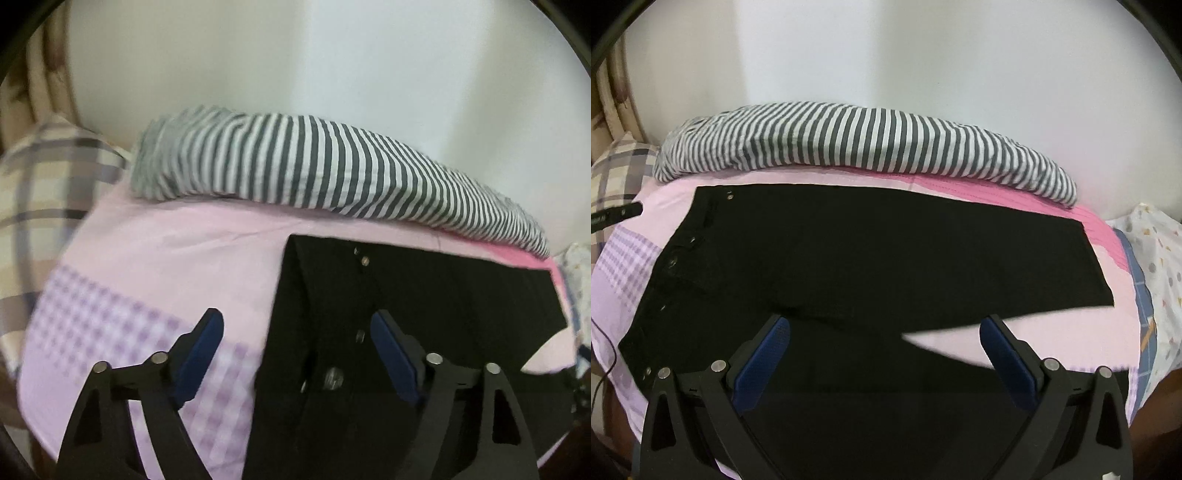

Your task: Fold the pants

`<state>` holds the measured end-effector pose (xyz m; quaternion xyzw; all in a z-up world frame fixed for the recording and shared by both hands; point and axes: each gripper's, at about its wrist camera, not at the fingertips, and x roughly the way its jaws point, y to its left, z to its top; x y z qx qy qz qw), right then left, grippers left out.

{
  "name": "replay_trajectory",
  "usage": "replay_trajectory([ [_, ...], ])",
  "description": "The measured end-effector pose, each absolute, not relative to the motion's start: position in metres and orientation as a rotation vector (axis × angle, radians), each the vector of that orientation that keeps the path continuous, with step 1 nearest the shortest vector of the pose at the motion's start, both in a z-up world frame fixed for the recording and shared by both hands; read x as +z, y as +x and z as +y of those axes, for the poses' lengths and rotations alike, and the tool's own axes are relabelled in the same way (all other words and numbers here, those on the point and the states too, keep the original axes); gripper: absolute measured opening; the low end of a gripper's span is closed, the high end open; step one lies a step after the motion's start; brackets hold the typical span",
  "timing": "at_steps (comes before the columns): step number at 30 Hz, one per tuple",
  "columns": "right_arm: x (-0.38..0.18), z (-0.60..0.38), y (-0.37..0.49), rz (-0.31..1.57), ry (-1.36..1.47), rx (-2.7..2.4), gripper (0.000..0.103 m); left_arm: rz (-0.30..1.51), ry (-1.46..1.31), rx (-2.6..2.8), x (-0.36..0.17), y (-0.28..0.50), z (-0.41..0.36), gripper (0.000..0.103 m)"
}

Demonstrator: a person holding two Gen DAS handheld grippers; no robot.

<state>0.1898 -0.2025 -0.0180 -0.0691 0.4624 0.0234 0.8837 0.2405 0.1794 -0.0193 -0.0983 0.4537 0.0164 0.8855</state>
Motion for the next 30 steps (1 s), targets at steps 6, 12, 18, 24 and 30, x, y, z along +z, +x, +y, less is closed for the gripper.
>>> replay_trajectory([
  [6, -0.021, -0.206, 0.228, 0.979, -0.043, 0.083, 0.102, 1.094, -0.47, -0.095, -0.066, 0.312, 0.207, 0.048],
  [12, -0.035, -0.196, 0.257, 1.002, -0.047, 0.084, 0.102, 1.174, -0.598, -0.128, -0.105, 0.345, 0.217, 0.041],
  [18, -0.047, -0.189, 0.283, 1.029, -0.062, 0.104, 0.102, 1.16, -0.647, -0.209, -0.124, 0.364, 0.214, 0.033],
  [24, -0.056, -0.185, 0.308, 1.027, -0.089, 0.129, 0.102, 1.134, -0.644, -0.221, -0.124, 0.383, 0.203, 0.032],
  [30, -0.067, -0.191, 0.346, 1.067, -0.128, 0.248, 0.102, 1.019, -0.569, -0.193, -0.109, 0.367, 0.187, 0.007],
])
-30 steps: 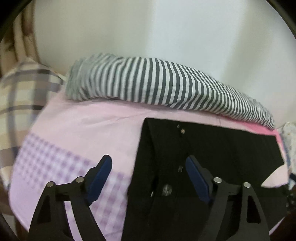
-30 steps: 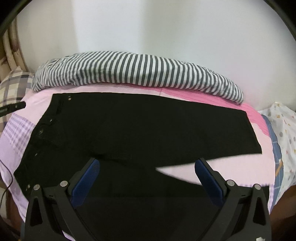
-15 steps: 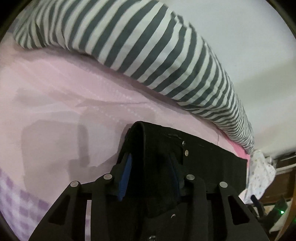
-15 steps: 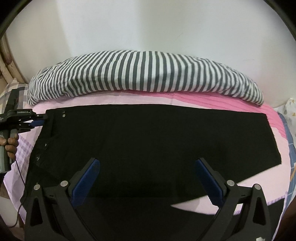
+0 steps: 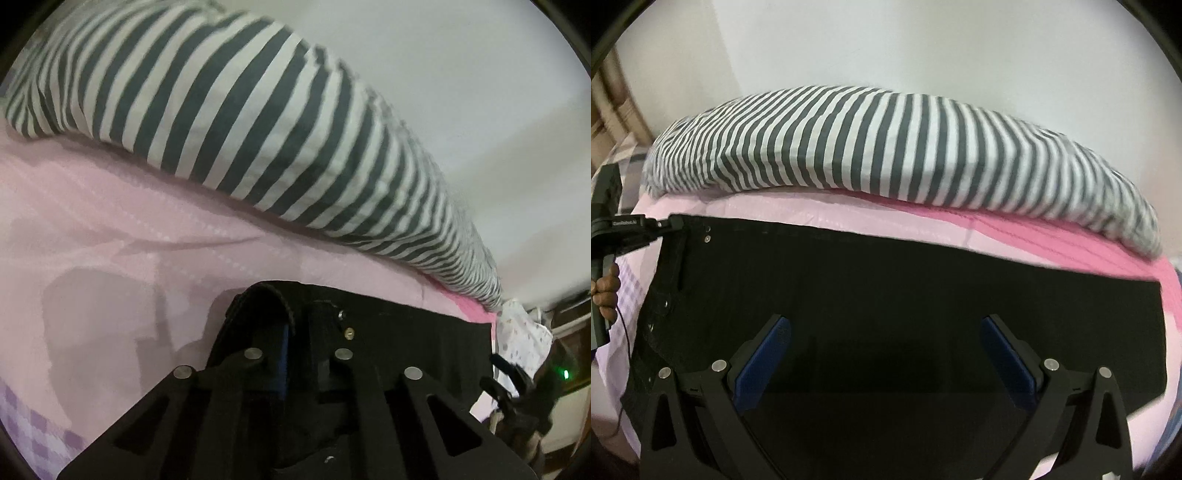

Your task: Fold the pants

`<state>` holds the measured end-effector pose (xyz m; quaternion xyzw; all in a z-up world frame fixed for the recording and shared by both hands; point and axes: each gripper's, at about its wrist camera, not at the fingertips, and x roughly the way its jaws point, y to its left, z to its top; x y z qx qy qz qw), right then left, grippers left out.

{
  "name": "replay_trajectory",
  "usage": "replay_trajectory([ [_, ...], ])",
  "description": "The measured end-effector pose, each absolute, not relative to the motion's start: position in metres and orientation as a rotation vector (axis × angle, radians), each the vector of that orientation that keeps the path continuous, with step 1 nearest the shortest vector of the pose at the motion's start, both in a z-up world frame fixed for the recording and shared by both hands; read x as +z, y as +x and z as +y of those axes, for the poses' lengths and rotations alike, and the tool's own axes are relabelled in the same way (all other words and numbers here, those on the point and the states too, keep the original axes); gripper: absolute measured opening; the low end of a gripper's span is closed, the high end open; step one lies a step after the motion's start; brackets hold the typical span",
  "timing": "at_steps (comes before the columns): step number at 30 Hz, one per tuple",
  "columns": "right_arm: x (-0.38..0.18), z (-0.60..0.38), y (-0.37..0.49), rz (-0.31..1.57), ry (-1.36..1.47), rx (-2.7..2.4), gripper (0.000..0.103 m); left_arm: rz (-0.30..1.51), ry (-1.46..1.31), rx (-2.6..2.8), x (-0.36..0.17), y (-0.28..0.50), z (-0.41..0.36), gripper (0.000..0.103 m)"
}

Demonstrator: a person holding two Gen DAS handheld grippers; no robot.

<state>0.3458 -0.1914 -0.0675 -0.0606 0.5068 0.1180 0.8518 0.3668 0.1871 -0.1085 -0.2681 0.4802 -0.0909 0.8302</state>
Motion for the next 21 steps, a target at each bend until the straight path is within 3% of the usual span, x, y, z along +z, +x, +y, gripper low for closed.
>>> replay_trajectory([
  [15, -0.076, -0.195, 0.441, 1.297, -0.395, 0.746, 0.099, 0.695, -0.551, -0.301, -0.042, 0.287, 0.165, 0.006],
  [17, -0.082, -0.19, 0.453, 1.337, -0.435, 0.793, 0.085, 0.677, -0.548, -0.295, -0.038, 0.278, 0.167, 0.006],
  [21, -0.097, -0.186, 0.479, 1.449, -0.452, 0.895, 0.081, 0.669, -0.552, -0.284, -0.032, 0.271, 0.171, 0.006],
])
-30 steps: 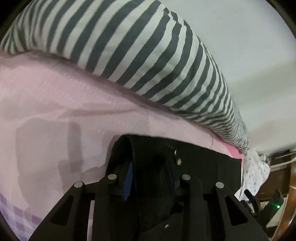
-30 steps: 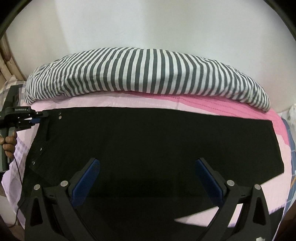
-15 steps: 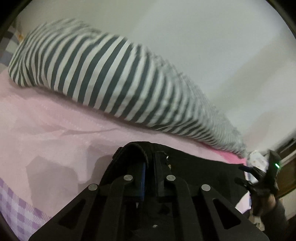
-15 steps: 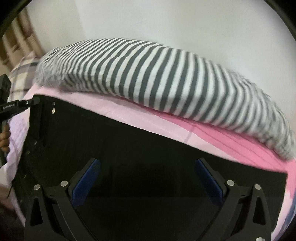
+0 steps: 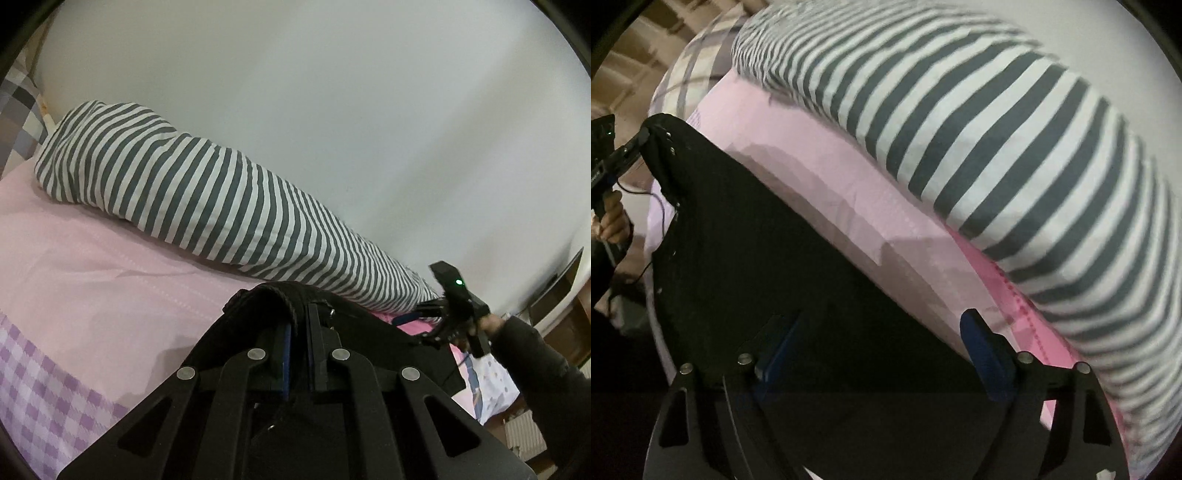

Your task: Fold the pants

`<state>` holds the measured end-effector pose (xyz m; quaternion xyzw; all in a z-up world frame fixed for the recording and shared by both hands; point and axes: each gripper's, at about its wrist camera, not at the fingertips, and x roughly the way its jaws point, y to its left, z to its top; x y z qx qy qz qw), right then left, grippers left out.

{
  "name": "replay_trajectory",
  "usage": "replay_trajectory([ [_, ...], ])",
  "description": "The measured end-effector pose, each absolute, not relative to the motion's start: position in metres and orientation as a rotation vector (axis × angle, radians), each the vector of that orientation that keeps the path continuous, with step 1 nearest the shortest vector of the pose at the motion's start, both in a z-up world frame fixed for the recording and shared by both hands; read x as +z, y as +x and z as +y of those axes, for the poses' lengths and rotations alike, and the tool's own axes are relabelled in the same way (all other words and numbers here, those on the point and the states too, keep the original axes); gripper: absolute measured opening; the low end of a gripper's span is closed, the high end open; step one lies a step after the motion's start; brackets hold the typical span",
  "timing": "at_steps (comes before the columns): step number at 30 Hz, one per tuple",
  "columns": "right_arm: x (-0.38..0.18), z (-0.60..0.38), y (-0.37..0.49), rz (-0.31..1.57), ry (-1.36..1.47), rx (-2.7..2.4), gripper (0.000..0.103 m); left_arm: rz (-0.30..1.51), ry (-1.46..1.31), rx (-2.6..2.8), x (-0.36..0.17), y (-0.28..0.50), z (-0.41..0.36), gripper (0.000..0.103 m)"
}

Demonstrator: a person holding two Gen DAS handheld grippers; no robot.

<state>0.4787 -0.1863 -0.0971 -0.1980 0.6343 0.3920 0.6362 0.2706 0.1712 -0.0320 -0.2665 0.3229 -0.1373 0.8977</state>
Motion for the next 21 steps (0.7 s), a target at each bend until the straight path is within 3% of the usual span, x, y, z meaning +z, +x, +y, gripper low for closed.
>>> replay_trajectory([
  [7, -0.123, -0.2, 0.503, 1.603, -0.447, 0.98, 0.068, 0.679, -0.517, -0.248, -0.025, 0.264, 0.17, 0.006],
  [10, -0.126, -0.217, 0.505, 1.623, -0.45, 0.961, 0.058, 0.682, -0.508, -0.237, -0.023, 0.264, 0.169, 0.006],
  [15, -0.12, -0.252, 0.499, 1.632, -0.48, 0.864, 0.053, 0.69, -0.511, -0.211, -0.024, 0.267, 0.17, 0.006],
  [17, -0.117, -0.26, 0.497, 1.613, -0.5, 0.828, 0.035, 0.691, -0.501, -0.204, -0.024, 0.268, 0.17, 0.006],
  [19, -0.113, -0.265, 0.496, 1.578, -0.516, 0.793, 0.024, 0.691, -0.494, -0.196, -0.025, 0.267, 0.169, 0.006],
  [21, -0.108, -0.264, 0.49, 1.53, -0.536, 0.771, 0.02, 0.694, -0.496, -0.187, -0.026, 0.268, 0.169, 0.006],
])
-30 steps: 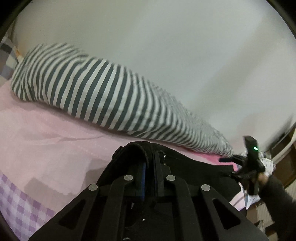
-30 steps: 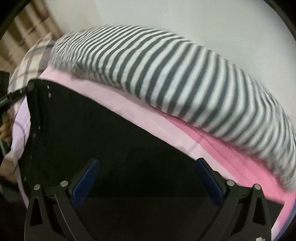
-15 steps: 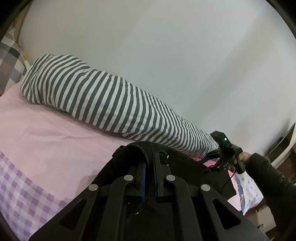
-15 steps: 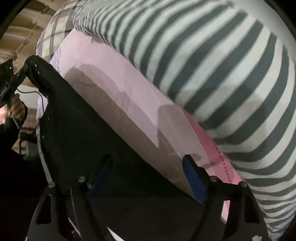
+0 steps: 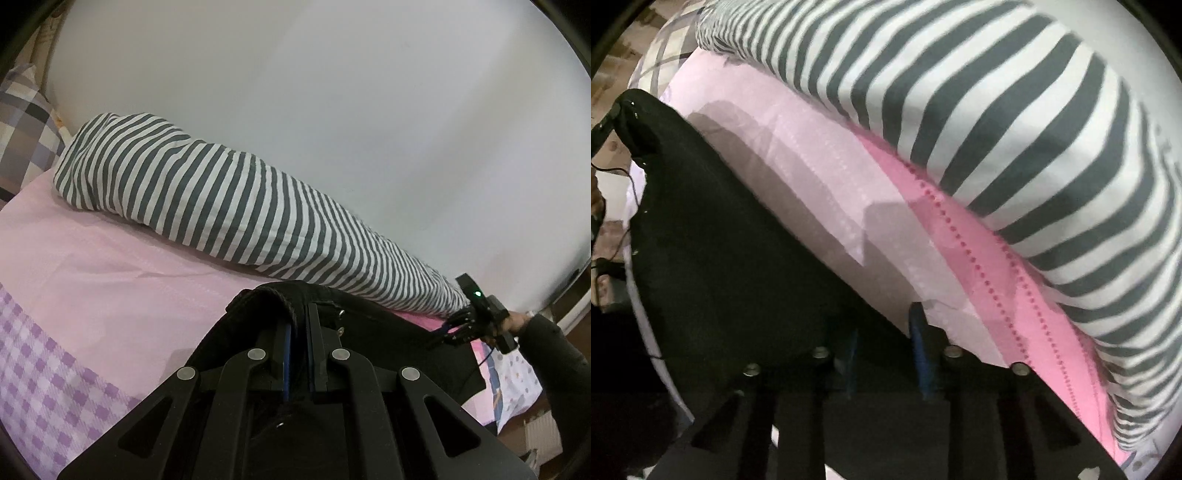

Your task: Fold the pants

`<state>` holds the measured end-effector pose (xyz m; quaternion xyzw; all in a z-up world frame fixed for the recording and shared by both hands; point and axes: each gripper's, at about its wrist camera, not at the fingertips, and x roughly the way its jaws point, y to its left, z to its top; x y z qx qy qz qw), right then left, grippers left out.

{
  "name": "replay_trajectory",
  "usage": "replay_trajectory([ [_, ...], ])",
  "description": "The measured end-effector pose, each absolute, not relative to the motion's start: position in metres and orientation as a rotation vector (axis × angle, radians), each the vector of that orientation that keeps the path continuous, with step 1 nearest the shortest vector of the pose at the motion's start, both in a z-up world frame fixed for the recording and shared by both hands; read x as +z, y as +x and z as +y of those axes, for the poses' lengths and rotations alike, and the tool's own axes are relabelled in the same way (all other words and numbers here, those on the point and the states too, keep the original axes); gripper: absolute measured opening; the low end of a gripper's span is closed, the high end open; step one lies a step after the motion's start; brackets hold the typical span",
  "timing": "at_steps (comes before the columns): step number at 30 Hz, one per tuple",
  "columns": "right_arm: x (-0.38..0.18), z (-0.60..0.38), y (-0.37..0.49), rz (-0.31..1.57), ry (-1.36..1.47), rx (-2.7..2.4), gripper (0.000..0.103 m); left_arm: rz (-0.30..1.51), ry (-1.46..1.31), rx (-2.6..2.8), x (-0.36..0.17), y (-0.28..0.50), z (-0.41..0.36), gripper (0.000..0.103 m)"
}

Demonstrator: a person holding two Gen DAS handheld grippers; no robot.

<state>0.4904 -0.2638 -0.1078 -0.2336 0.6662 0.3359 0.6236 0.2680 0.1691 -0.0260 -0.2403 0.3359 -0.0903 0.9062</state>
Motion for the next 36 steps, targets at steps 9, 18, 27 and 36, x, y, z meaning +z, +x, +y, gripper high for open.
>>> replay_trajectory([
  [9, -0.053, -0.258, 0.42, 1.245, -0.639, 0.55, 0.009, 0.677, -0.422, -0.144, -0.022, 0.261, 0.166, 0.006],
  [18, -0.017, -0.256, 0.27, 1.114, -0.627, 0.349, 0.006, 0.65, -0.37, -0.195, -0.005, 0.208, 0.162, 0.006],
  [27, -0.019, -0.273, 0.167, 1.113, -0.454, 0.282, 0.006, 0.708, -0.327, -0.232, -0.018, 0.127, 0.164, 0.007],
  [36, -0.064, -0.281, 0.128, 1.182, -0.34, 0.239, 0.006, 0.881, -0.238, -0.199, -0.078, 0.076, 0.155, 0.009],
])
